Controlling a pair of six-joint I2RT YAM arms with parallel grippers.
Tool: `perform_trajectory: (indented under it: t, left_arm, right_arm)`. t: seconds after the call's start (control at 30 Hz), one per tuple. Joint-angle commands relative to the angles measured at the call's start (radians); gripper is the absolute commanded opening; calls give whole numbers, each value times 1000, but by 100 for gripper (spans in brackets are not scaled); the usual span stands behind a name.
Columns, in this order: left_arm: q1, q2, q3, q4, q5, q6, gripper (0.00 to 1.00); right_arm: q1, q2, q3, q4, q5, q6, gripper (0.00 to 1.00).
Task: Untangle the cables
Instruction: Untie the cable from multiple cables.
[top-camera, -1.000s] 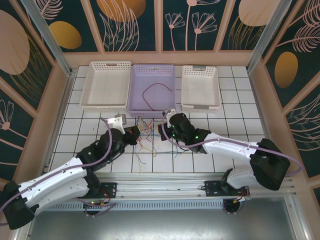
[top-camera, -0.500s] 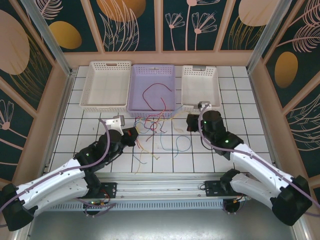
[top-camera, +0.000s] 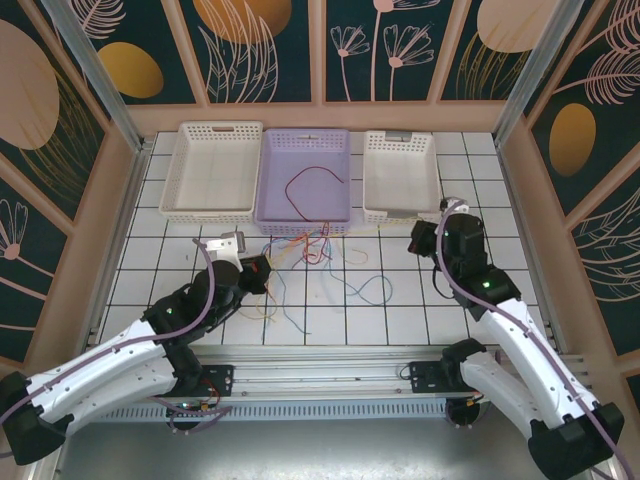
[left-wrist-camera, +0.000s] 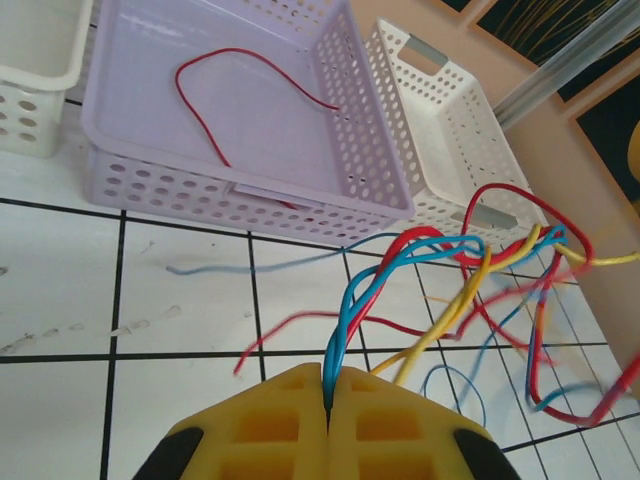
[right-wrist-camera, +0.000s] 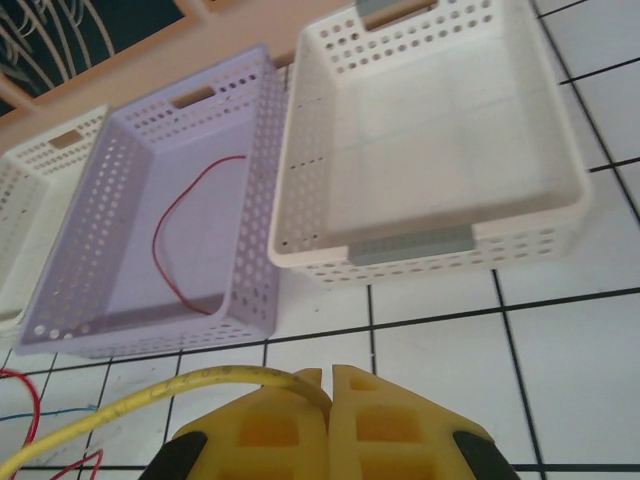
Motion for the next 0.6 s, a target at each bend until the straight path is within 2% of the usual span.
perform_trajectory:
  t: [0.0, 0.57]
  left_arm:
    - [8, -22, 16, -77, -79, 20, 0]
    - [8, -31, 12, -153, -176, 20, 0]
  right_arm:
    - [-58, -16, 39, -66, 33, 2, 0]
    - [-191, -84, 208, -234, 134, 43, 0]
